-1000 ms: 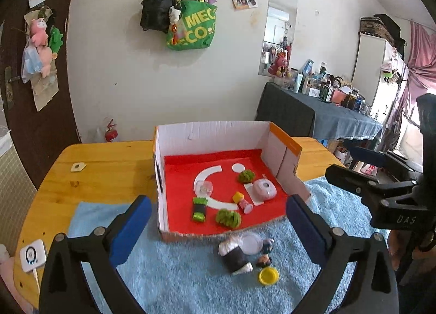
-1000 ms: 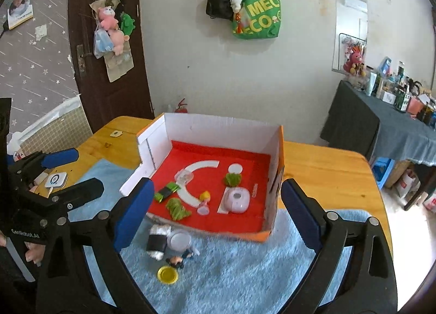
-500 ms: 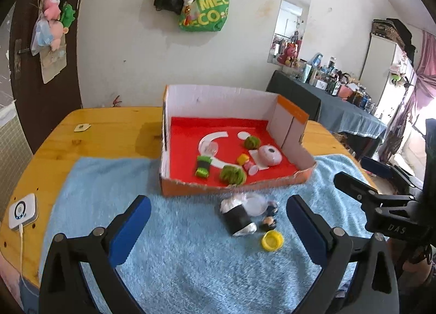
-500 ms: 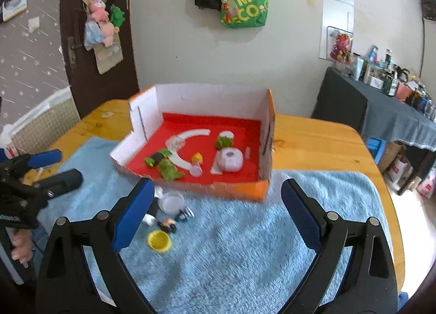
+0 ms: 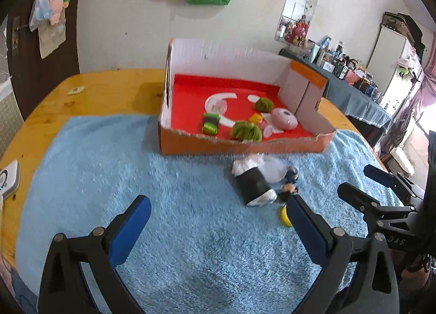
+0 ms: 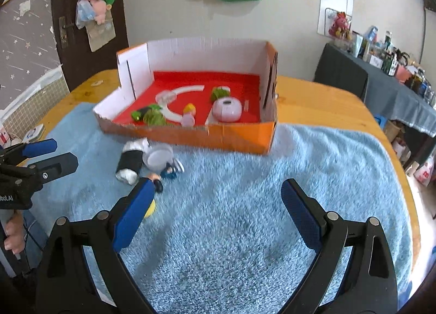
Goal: Organize objects
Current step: 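Grasp the black-and-white cylinder with left tool while right tool grasps yellow lid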
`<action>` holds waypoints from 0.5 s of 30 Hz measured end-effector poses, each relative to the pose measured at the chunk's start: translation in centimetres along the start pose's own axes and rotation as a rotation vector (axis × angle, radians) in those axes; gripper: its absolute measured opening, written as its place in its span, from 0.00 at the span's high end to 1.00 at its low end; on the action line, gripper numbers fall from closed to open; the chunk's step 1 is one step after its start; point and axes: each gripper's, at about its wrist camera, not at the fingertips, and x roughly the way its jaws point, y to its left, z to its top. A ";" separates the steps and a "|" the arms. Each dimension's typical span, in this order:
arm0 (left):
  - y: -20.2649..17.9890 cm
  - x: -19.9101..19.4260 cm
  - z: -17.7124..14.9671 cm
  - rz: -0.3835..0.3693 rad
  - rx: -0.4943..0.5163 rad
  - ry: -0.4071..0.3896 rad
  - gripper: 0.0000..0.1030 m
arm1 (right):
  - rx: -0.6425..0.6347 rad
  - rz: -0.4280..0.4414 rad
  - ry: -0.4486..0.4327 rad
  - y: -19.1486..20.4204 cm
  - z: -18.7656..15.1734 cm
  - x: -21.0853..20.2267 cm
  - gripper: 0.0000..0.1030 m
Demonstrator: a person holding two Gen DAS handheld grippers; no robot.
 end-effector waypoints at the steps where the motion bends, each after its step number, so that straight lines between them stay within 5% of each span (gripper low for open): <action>1: 0.1 0.3 -0.1 0.003 0.001 0.007 0.02 | 0.004 0.003 0.008 0.0 -0.2 0.2 0.07; 15: 0.3 3.6 -0.6 -0.035 0.021 0.081 0.02 | -0.065 0.091 0.072 2.6 -1.6 2.3 0.07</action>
